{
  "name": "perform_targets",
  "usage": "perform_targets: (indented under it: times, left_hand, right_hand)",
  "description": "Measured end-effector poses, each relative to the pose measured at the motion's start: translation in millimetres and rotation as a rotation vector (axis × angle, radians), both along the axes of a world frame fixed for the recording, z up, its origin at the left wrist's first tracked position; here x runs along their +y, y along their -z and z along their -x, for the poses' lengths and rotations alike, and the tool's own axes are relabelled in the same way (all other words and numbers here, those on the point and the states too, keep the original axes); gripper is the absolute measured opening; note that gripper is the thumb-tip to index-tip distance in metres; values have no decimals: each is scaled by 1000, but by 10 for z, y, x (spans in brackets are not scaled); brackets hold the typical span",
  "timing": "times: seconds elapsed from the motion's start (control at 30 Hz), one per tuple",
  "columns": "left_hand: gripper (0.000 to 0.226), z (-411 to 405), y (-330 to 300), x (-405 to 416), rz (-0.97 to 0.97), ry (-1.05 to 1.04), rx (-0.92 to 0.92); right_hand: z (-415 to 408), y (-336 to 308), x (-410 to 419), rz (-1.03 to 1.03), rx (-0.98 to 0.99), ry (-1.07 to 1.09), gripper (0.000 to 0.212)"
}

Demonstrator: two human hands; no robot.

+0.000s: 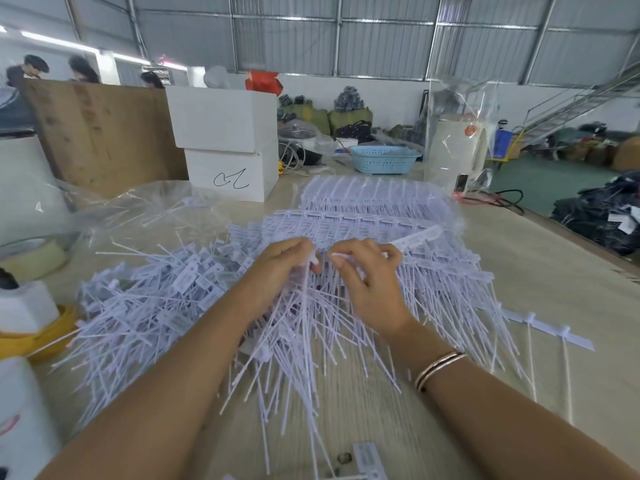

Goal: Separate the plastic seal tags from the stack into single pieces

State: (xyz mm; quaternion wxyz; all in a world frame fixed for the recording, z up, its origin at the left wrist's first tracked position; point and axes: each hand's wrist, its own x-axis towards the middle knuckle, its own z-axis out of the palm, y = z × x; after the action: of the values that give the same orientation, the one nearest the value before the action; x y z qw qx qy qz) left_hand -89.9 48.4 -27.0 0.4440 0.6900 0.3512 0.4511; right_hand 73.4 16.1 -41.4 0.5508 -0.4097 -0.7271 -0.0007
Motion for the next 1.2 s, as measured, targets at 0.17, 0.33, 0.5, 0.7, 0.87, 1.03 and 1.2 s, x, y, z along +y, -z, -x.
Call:
perform_targets:
  times: [0.17,0.33,0.5,0.7,0.87,1.03,1.2]
  left_hand:
    - [39,86,37,105,-156,-245,72]
    - [30,-29,130,73,-688,-775,815]
    - [29,2,75,45,-837,-637,676]
    - [19,-107,114,17,-601,-198,456]
    - [22,-28,67,-32,-359,-114,223]
    - [26,-28,40,-32,-204,-70,184]
    - [36,-26,54,-6,-224,-100,193]
  right_hand:
    - [-152,-40,32,93,36,-14,27]
    - [-134,80,45,217,-21,-68,46]
    - [-83,59,70,195,-57,-84,54]
    - [-71,-51,63,251,-87,-155,49]
    - [-261,-232,139,350,-399,123,20]
    - [-222,-349,151,504,-379,-13,23]
    - [-201,-542,187,788,-373,-237,28]
